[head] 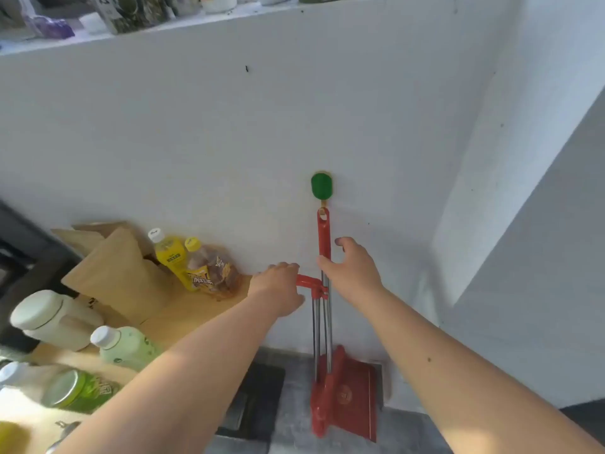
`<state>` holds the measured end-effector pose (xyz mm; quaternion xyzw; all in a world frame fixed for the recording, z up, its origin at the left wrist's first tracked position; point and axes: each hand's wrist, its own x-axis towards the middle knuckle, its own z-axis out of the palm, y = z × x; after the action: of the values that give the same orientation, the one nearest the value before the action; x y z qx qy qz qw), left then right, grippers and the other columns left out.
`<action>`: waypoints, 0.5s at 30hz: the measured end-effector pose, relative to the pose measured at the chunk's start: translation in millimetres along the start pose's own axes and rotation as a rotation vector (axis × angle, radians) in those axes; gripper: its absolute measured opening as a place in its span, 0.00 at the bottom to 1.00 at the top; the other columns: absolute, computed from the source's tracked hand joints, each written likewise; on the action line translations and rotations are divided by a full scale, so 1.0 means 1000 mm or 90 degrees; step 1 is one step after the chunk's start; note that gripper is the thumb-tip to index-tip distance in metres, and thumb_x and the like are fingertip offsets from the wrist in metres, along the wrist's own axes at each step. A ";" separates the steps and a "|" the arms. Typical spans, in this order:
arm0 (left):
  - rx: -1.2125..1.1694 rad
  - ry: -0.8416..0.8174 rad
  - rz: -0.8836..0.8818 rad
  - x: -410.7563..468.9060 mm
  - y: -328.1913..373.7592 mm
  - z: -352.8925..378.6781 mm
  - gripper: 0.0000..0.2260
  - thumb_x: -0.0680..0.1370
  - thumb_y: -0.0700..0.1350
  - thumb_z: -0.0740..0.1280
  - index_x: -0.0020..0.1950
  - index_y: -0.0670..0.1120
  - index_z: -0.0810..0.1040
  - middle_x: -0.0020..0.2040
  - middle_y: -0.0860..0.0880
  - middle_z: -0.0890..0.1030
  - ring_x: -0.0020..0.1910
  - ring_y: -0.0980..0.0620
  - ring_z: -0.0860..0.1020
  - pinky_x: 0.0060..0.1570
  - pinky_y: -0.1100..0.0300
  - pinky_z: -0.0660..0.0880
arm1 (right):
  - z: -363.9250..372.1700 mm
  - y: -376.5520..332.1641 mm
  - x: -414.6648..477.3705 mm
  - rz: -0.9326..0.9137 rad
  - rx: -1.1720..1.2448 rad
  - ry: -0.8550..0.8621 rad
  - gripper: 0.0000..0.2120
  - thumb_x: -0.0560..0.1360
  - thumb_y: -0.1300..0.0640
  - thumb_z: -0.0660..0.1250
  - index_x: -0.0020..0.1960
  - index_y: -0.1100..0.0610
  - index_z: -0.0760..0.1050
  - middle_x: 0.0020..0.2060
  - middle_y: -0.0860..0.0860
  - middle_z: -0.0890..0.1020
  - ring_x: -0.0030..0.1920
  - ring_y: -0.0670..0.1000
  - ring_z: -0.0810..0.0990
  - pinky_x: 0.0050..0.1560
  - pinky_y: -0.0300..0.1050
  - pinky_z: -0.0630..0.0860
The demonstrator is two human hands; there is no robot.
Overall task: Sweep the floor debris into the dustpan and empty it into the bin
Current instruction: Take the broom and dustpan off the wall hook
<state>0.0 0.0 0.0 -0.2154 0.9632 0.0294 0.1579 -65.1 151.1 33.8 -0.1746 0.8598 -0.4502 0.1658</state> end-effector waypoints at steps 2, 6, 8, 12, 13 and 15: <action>0.011 -0.008 -0.008 0.006 0.003 0.006 0.29 0.76 0.56 0.68 0.76 0.52 0.66 0.70 0.49 0.74 0.67 0.45 0.73 0.60 0.47 0.73 | 0.005 0.000 0.007 0.013 0.003 -0.005 0.30 0.78 0.43 0.65 0.76 0.53 0.64 0.71 0.52 0.72 0.59 0.51 0.77 0.45 0.38 0.67; 0.044 0.013 -0.007 0.015 0.006 0.024 0.22 0.78 0.53 0.67 0.71 0.51 0.70 0.64 0.48 0.76 0.64 0.44 0.73 0.60 0.47 0.73 | 0.015 0.008 0.019 0.011 -0.009 -0.014 0.26 0.79 0.45 0.64 0.74 0.53 0.67 0.67 0.49 0.74 0.52 0.47 0.75 0.39 0.37 0.68; 0.060 0.042 -0.005 0.019 0.006 0.027 0.17 0.79 0.50 0.66 0.67 0.51 0.72 0.61 0.48 0.77 0.61 0.45 0.74 0.58 0.48 0.72 | 0.016 0.010 0.024 0.017 0.001 -0.017 0.21 0.80 0.46 0.64 0.70 0.52 0.70 0.61 0.47 0.77 0.51 0.47 0.76 0.43 0.41 0.70; 0.066 0.071 0.000 0.025 0.006 0.031 0.12 0.78 0.41 0.66 0.61 0.51 0.75 0.54 0.48 0.79 0.56 0.45 0.75 0.53 0.50 0.71 | 0.023 0.011 0.033 0.014 -0.012 -0.024 0.12 0.81 0.48 0.62 0.60 0.52 0.75 0.49 0.47 0.79 0.48 0.51 0.79 0.45 0.45 0.72; 0.061 0.077 -0.002 0.025 0.007 0.031 0.11 0.78 0.40 0.66 0.59 0.50 0.75 0.52 0.48 0.79 0.54 0.45 0.76 0.51 0.51 0.71 | 0.025 0.011 0.034 0.015 -0.009 -0.021 0.11 0.82 0.49 0.62 0.60 0.53 0.75 0.48 0.47 0.79 0.47 0.51 0.78 0.45 0.45 0.72; 0.053 0.090 0.000 0.025 0.008 0.032 0.10 0.79 0.39 0.66 0.58 0.49 0.75 0.51 0.48 0.79 0.53 0.45 0.76 0.47 0.51 0.70 | 0.027 0.010 0.035 0.015 -0.002 -0.014 0.11 0.82 0.50 0.62 0.60 0.54 0.76 0.48 0.48 0.79 0.46 0.51 0.77 0.46 0.45 0.72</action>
<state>-15.0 0.9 -38.7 -0.2099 0.9724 -0.0262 0.0983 -85.7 121.2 6.4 -0.1692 0.8606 -0.4452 0.1803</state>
